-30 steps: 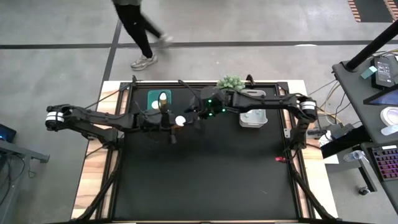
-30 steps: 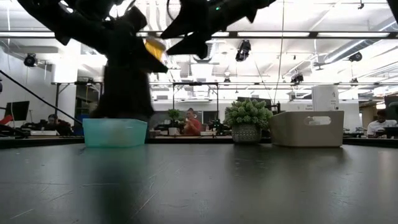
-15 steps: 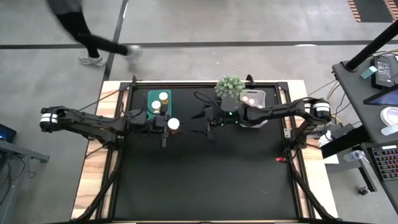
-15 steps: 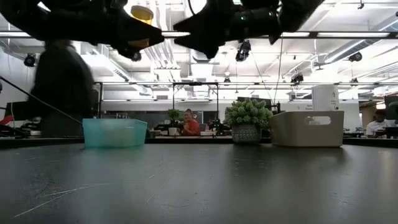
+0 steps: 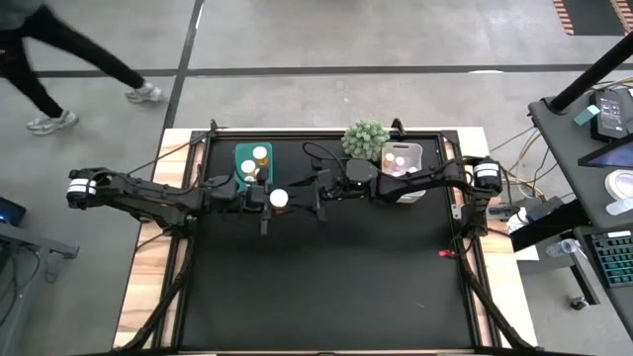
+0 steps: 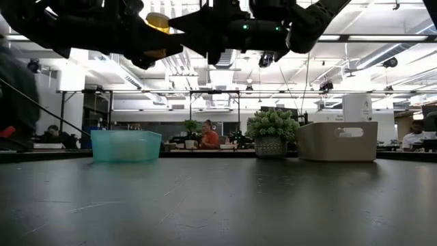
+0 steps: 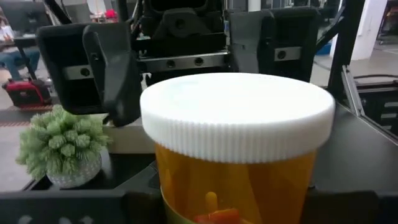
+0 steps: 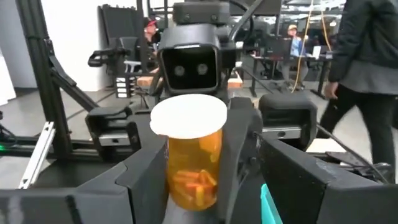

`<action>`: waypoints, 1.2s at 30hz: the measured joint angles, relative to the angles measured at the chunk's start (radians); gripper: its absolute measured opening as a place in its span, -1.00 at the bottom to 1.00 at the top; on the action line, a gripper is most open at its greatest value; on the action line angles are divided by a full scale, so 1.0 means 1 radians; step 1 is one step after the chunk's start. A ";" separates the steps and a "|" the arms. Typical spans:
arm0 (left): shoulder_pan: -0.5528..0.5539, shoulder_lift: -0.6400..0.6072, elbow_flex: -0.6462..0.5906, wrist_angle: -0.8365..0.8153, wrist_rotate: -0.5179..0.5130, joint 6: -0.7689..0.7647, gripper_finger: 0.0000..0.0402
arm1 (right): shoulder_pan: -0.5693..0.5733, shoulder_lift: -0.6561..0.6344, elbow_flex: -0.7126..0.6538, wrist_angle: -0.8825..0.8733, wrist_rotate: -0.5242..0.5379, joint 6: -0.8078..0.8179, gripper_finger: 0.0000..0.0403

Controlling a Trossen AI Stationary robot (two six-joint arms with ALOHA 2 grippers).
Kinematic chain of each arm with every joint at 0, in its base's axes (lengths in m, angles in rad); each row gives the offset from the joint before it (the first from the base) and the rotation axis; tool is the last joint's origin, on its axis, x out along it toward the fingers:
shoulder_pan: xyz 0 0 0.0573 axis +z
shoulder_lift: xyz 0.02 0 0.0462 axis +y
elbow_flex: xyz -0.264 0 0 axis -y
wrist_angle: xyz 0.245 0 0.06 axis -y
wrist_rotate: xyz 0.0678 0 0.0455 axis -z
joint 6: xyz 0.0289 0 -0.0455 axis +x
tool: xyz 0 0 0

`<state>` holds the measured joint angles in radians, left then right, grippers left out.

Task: Pick and place medicine bottles into bin by pill shape (circle, oval)
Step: Put the orange capsule bottle into the green bin

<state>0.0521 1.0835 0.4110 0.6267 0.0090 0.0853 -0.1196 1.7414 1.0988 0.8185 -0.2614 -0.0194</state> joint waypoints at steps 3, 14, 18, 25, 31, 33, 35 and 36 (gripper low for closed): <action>0.000 0.002 0.000 -0.006 -0.001 0.000 -0.32 | 0.002 0.013 0.011 -0.005 -0.001 0.006 0.17; 0.001 0.002 0.000 -0.005 -0.011 0.007 -0.32 | 0.007 0.051 0.055 -0.004 -0.003 0.018 0.16; 0.001 0.002 0.000 -0.007 -0.014 0.007 -0.32 | 0.007 0.056 0.057 -0.004 -0.001 0.020 0.16; 0.000 0.002 -0.001 -0.008 -0.067 0.006 -0.32 | 0.022 0.056 0.058 -0.035 0.009 -0.079 0.16; 0.002 0.002 -0.001 -0.007 -0.074 -0.001 -0.32 | 0.021 0.056 0.058 -0.046 0.023 -0.080 0.16; 0.003 0.002 -0.001 -0.007 -0.074 -0.001 -0.32 | 0.021 0.056 0.058 -0.052 0.025 -0.086 0.16; 0.003 0.003 -0.001 -0.008 -0.075 0.000 -0.32 | 0.021 0.056 0.058 -0.055 0.026 -0.087 0.15; 0.003 0.003 -0.001 -0.008 -0.074 0.000 -0.32 | 0.021 0.056 0.058 -0.055 0.026 -0.086 0.13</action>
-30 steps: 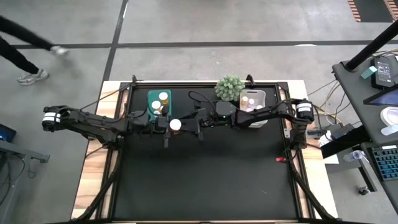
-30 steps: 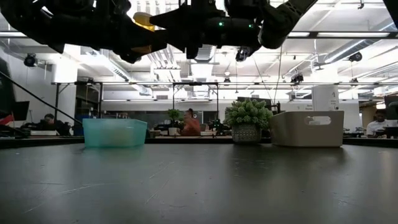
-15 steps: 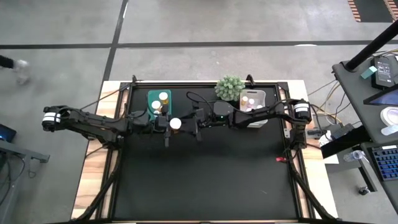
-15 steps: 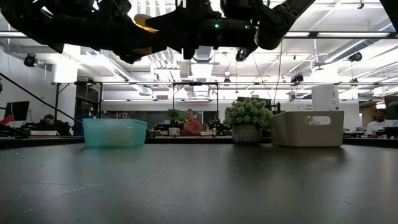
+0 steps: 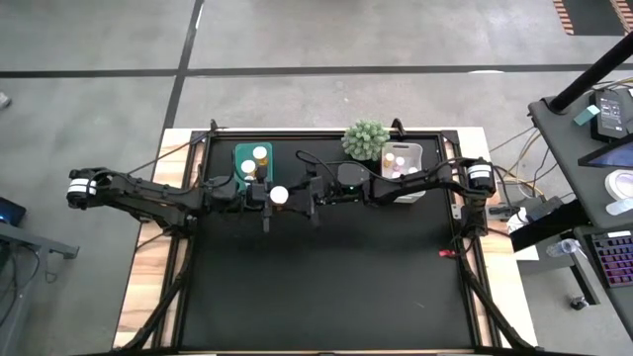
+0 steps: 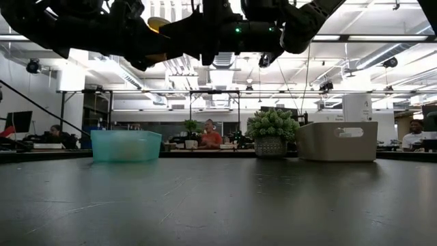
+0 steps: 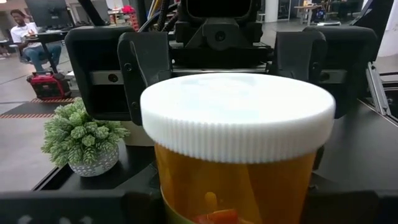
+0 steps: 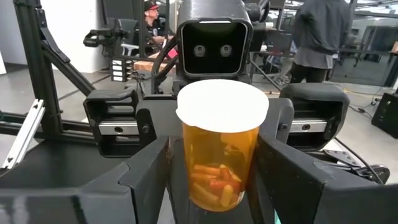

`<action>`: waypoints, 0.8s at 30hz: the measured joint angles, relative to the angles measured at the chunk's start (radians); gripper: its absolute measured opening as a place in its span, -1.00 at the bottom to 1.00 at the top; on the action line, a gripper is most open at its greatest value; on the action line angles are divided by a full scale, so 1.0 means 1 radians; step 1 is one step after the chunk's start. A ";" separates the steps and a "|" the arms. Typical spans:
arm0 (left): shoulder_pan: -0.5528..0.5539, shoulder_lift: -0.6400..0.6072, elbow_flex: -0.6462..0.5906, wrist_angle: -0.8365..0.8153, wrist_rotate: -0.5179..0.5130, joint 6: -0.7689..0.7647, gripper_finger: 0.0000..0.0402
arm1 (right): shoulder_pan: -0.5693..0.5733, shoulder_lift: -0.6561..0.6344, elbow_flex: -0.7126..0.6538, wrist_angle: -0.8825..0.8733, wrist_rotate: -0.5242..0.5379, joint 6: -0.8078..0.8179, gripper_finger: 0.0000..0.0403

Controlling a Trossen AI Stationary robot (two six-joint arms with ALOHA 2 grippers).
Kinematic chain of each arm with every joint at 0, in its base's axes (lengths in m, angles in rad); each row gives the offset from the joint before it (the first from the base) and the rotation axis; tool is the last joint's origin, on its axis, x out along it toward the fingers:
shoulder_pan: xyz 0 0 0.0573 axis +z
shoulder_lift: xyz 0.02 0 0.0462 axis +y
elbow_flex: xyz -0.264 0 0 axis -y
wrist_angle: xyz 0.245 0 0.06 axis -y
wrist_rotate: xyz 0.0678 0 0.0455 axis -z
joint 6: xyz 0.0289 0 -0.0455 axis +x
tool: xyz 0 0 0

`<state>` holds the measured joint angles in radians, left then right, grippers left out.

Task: Pick and place medicine bottles into bin by pill shape (circle, oval)
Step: Put the orange capsule bottle into the green bin

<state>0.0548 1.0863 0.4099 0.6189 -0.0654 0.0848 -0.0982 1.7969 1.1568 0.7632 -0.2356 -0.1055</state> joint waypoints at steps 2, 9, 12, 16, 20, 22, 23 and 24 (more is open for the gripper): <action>0.000 0.000 0.000 0.000 0.001 0.000 -0.32 | 0.000 0.000 0.000 -0.001 0.001 0.000 0.09; 0.000 0.000 0.000 -0.001 0.003 -0.004 -0.31 | 0.000 0.000 0.000 -0.002 0.003 0.038 -0.21; 0.000 0.000 0.000 -0.001 0.003 -0.005 -0.25 | 0.000 0.000 0.000 -0.002 0.004 0.047 -0.31; 0.000 0.000 0.000 -0.002 0.003 -0.003 -0.12 | 0.000 0.000 0.000 -0.007 0.003 0.052 -0.35; 0.000 -0.002 0.000 -0.024 0.002 -0.001 -0.08 | 0.000 0.000 0.000 -0.018 0.001 0.052 -0.33; 0.000 -0.003 0.000 -0.034 0.001 -0.011 -0.07 | 0.000 0.000 0.000 -0.021 0.000 0.053 -0.34; 0.000 -0.004 0.000 -0.034 0.000 -0.022 -0.07 | 0.000 0.000 0.000 -0.024 0.000 0.052 -0.34; 0.000 -0.004 0.000 -0.035 0.000 -0.024 -0.07 | 0.000 0.000 0.000 -0.028 0.000 0.046 -0.35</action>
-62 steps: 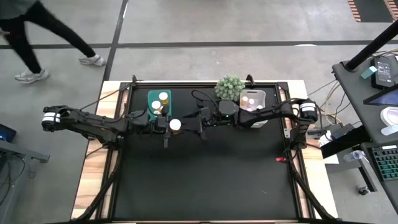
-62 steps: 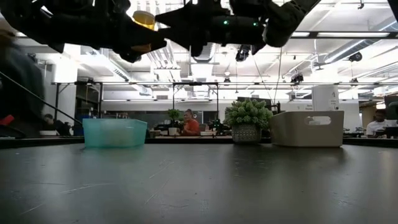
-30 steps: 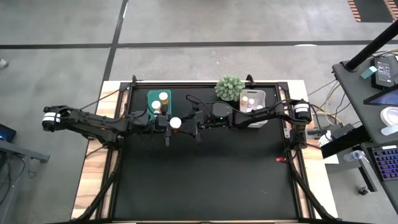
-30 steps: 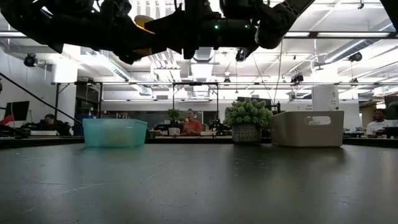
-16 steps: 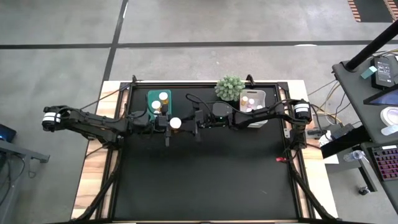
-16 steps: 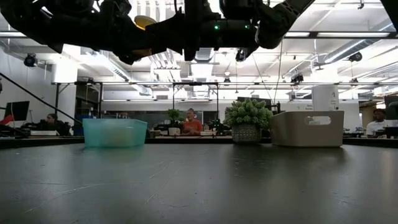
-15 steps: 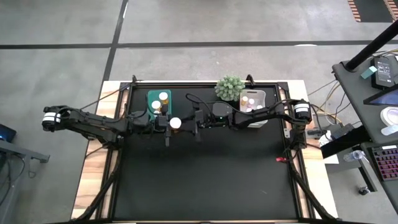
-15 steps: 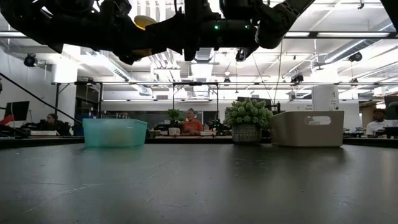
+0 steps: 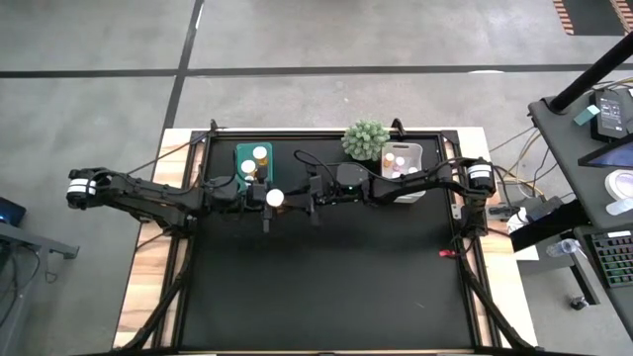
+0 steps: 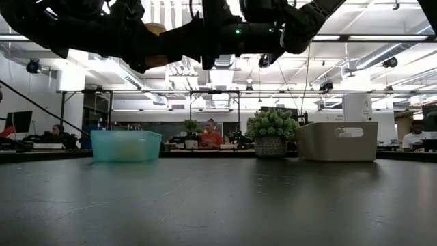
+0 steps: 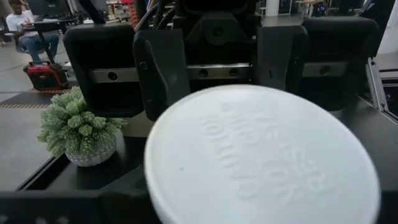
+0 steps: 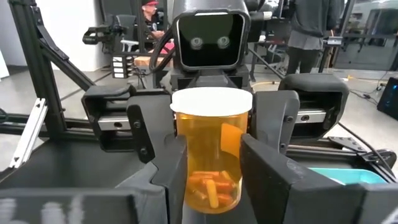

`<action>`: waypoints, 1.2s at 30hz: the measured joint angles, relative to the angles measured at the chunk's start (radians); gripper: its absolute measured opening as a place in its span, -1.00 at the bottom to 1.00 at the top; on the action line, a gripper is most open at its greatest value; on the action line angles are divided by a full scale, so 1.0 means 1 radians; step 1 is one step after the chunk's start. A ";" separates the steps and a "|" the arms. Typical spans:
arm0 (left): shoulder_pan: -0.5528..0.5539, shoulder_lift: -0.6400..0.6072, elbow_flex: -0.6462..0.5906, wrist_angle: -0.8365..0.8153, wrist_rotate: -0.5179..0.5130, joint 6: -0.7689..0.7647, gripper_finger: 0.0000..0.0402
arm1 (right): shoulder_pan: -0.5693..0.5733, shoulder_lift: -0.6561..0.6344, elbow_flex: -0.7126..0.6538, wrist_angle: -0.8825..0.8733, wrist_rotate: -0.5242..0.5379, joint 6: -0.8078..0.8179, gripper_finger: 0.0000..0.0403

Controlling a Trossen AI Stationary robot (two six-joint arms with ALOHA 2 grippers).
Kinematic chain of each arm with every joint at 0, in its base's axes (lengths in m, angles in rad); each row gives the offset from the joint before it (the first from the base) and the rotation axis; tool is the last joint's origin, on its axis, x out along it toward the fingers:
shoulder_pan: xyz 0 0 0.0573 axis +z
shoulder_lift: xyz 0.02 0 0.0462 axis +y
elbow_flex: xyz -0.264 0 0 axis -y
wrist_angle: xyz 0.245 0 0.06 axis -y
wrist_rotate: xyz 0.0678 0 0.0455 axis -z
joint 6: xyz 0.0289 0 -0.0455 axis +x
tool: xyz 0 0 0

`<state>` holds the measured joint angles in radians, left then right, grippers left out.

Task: Pick and place medicine bottles into bin by pill shape (circle, oval)
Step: Put the orange capsule bottle into the green bin

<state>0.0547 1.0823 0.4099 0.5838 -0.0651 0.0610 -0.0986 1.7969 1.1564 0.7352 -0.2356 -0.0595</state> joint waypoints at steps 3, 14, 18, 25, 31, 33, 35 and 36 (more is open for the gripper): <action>0.000 -0.005 0.000 -0.005 0.000 -0.001 -0.07 | 0.000 0.000 0.000 -0.006 -0.001 -0.008 -0.38; 0.000 -0.022 0.000 -0.059 -0.002 -0.001 -0.23 | 0.001 -0.001 0.000 -0.034 -0.008 0.007 -0.09; 0.000 -0.022 -0.001 -0.077 -0.002 -0.002 -0.23 | 0.001 -0.009 0.000 -0.081 -0.008 0.007 0.10; 0.000 -0.022 -0.002 -0.171 -0.022 -0.001 -0.23 | -0.020 -0.077 -0.002 -0.242 0.002 0.007 0.31; 0.000 -0.027 0.000 -0.172 -0.023 -0.012 -0.24 | -0.022 -0.131 -0.002 -0.449 0.000 -0.004 0.35; 0.000 -0.031 0.000 -0.174 -0.022 -0.028 -0.24 | -0.022 -0.134 -0.002 -0.514 0.000 0.005 0.35; -0.001 -0.031 0.000 -0.171 -0.019 -0.030 -0.23 | -0.020 -0.129 -0.006 -0.551 0.000 0.005 0.34; -0.002 -0.032 0.000 -0.172 -0.016 -0.030 -0.22 | -0.018 -0.127 -0.011 -0.559 0.000 0.006 0.33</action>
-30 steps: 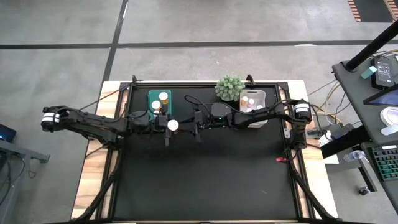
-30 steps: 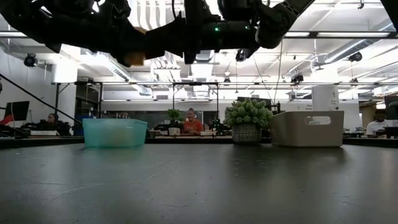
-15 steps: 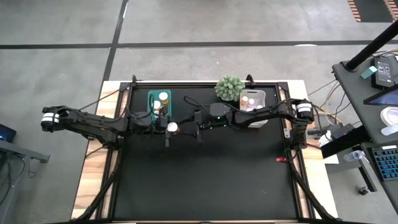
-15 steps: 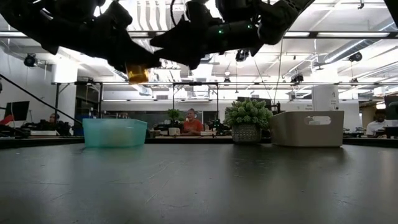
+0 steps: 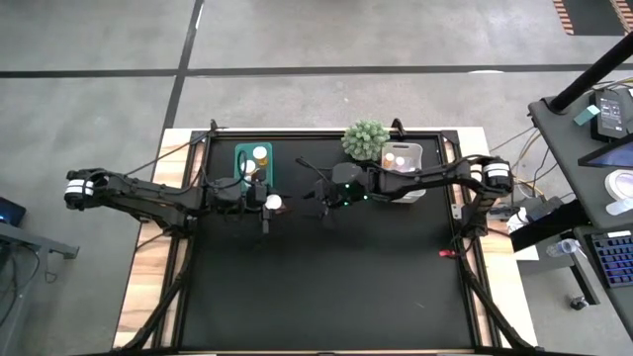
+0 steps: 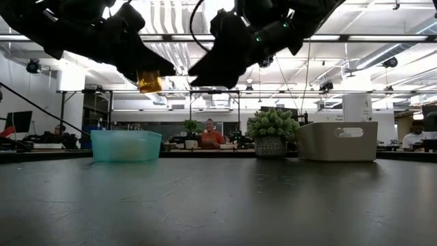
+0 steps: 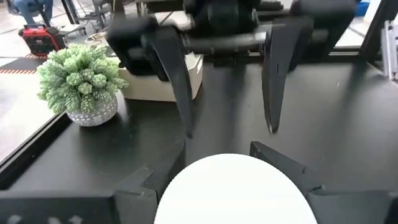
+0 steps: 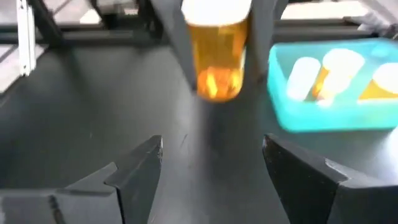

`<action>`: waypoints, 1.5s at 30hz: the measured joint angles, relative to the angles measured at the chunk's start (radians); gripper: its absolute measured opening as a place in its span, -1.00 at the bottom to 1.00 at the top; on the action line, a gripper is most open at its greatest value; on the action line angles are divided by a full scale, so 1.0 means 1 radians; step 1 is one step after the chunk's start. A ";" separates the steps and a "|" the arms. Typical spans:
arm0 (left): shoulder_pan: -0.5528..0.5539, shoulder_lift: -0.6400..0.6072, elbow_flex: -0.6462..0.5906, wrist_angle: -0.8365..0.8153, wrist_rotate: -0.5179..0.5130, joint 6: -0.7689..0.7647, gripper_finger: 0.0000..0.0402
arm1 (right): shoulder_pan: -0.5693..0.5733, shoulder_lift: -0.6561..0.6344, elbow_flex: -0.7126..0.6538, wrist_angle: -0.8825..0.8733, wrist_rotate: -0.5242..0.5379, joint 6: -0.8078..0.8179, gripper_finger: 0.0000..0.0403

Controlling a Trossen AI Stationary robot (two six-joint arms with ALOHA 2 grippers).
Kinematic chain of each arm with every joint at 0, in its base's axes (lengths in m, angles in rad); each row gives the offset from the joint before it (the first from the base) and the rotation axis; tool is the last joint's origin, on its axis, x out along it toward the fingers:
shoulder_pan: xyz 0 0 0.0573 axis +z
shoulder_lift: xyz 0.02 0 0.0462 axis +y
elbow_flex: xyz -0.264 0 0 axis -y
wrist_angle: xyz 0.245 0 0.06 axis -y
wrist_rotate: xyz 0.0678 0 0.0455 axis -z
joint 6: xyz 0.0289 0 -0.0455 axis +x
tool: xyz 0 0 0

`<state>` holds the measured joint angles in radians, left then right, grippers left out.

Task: Pick and place medicine bottles into bin by pill shape (circle, oval)
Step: Put the orange capsule bottle into the green bin

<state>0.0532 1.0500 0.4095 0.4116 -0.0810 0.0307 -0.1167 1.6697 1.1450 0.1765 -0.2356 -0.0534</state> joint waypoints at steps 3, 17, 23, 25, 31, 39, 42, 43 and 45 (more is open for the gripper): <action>0.000 -0.005 0.011 0.006 0.003 0.000 -0.20 | 0.003 0.011 -0.019 -0.003 0.000 -0.001 0.31; 0.033 -0.148 0.151 -0.026 -0.058 0.058 -0.18 | -0.262 -0.209 0.014 0.203 0.550 -0.393 0.08; 0.043 -0.175 0.151 0.079 -0.042 0.082 -0.17 | -0.366 -0.220 -0.009 0.091 -0.044 -0.167 -0.02; 0.043 -0.164 0.151 0.171 0.029 0.092 -0.17 | -0.345 -0.208 -0.032 0.106 -0.149 -0.156 -0.04; 0.043 -0.106 0.151 0.251 0.092 0.107 -0.17 | -0.217 -0.195 -0.138 0.236 -0.130 -0.165 -0.09; 0.043 -0.014 0.149 0.230 0.095 0.079 -0.17 | -0.082 -0.237 -0.254 0.286 -0.044 -0.115 -0.11; 0.043 0.030 0.147 0.226 0.095 0.055 -0.17 | -0.059 -0.229 -0.267 0.278 -0.037 -0.060 -0.10; 0.043 0.040 0.147 0.228 0.095 0.053 -0.17 | -0.057 -0.228 -0.266 0.281 -0.032 -0.025 -0.09; 0.043 0.055 0.147 0.229 0.095 0.052 -0.17 | -0.056 -0.228 -0.259 0.281 -0.027 0.026 -0.05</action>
<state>0.0959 1.1046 0.5568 0.6406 0.0142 0.0822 -0.1731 1.4414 0.8863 0.4573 -0.2623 -0.0274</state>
